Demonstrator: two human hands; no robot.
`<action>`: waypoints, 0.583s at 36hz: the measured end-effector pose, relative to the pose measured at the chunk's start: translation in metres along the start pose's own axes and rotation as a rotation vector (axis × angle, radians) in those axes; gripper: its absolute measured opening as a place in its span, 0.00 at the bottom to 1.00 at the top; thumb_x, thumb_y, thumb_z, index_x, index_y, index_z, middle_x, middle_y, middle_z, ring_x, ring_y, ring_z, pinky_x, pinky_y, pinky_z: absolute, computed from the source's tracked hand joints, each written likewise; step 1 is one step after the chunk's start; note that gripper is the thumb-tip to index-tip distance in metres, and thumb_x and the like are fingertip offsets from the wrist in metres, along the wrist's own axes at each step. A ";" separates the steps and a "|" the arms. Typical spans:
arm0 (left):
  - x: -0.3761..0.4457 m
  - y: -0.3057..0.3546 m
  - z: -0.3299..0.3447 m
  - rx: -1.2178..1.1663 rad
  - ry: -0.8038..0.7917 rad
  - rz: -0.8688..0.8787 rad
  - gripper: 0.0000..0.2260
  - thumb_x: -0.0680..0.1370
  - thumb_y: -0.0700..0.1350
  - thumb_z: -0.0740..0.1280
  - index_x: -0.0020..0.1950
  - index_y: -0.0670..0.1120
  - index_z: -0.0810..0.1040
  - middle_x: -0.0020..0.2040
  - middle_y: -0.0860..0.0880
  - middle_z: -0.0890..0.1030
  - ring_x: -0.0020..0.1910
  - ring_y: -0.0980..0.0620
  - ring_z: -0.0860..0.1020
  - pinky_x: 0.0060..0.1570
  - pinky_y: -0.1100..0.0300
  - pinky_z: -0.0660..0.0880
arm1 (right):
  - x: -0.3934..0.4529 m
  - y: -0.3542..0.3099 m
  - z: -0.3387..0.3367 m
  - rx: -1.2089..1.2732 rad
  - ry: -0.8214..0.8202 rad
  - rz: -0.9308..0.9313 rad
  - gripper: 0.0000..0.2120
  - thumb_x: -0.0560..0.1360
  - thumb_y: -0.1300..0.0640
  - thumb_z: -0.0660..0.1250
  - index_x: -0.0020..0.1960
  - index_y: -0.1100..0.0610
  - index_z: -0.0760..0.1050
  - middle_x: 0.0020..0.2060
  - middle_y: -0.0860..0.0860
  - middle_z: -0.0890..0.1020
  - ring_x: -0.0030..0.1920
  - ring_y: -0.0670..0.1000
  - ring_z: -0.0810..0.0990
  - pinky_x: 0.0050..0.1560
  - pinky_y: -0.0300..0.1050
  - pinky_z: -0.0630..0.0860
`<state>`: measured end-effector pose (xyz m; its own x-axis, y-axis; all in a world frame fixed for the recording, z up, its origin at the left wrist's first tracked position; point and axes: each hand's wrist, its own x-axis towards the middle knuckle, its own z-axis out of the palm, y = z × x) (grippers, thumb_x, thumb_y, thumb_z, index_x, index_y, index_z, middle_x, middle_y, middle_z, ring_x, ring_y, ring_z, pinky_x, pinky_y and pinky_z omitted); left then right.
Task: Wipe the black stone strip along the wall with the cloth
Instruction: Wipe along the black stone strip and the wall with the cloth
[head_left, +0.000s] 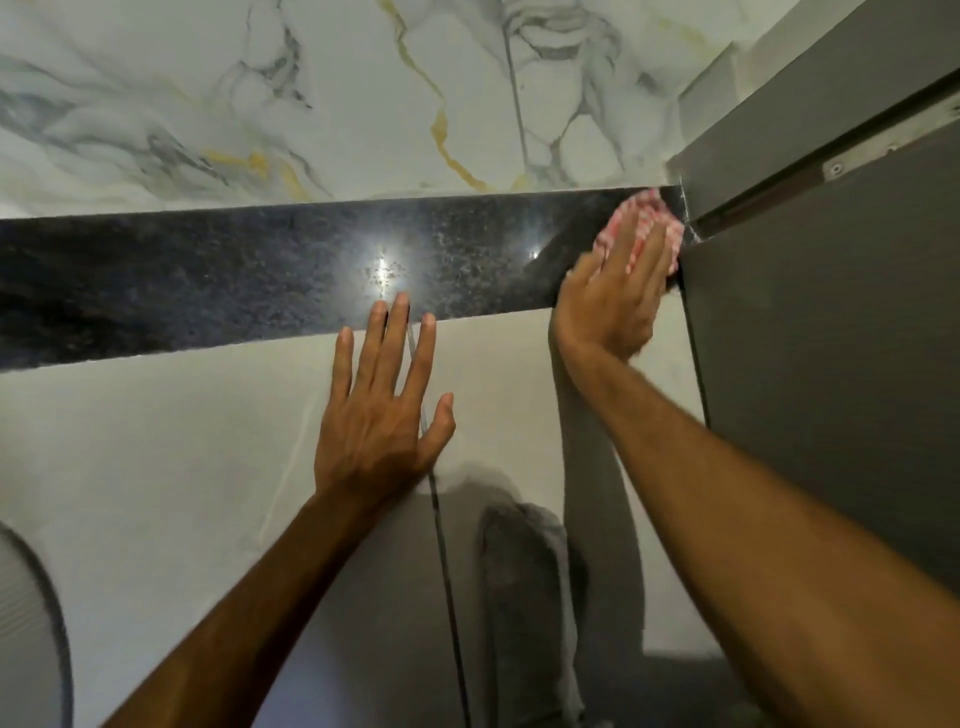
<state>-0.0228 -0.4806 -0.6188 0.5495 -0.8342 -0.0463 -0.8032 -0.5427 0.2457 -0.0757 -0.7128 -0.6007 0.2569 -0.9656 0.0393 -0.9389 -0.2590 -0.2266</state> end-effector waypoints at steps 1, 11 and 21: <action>0.000 0.000 0.001 -0.001 0.006 -0.002 0.35 0.86 0.61 0.51 0.89 0.43 0.56 0.89 0.36 0.53 0.89 0.36 0.51 0.87 0.36 0.46 | 0.009 -0.008 0.003 -0.005 -0.015 -0.013 0.29 0.89 0.51 0.55 0.89 0.48 0.56 0.89 0.54 0.57 0.90 0.56 0.54 0.90 0.54 0.57; 0.000 0.002 -0.006 -0.002 -0.066 -0.030 0.36 0.85 0.62 0.49 0.90 0.45 0.53 0.90 0.38 0.49 0.90 0.37 0.48 0.87 0.33 0.46 | -0.091 0.026 -0.003 0.013 -0.005 -0.187 0.30 0.88 0.47 0.60 0.88 0.50 0.60 0.87 0.54 0.64 0.87 0.58 0.63 0.84 0.58 0.71; -0.001 0.001 -0.001 -0.028 -0.056 -0.053 0.36 0.86 0.65 0.44 0.90 0.48 0.48 0.90 0.39 0.46 0.90 0.36 0.46 0.87 0.30 0.46 | -0.018 -0.030 0.011 -0.079 0.024 0.084 0.30 0.88 0.49 0.52 0.90 0.51 0.54 0.89 0.57 0.56 0.90 0.58 0.52 0.91 0.54 0.50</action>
<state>-0.0240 -0.4806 -0.6172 0.5770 -0.8088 -0.1138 -0.7659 -0.5842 0.2685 -0.0496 -0.6872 -0.6056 0.1716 -0.9841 0.0464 -0.9724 -0.1768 -0.1524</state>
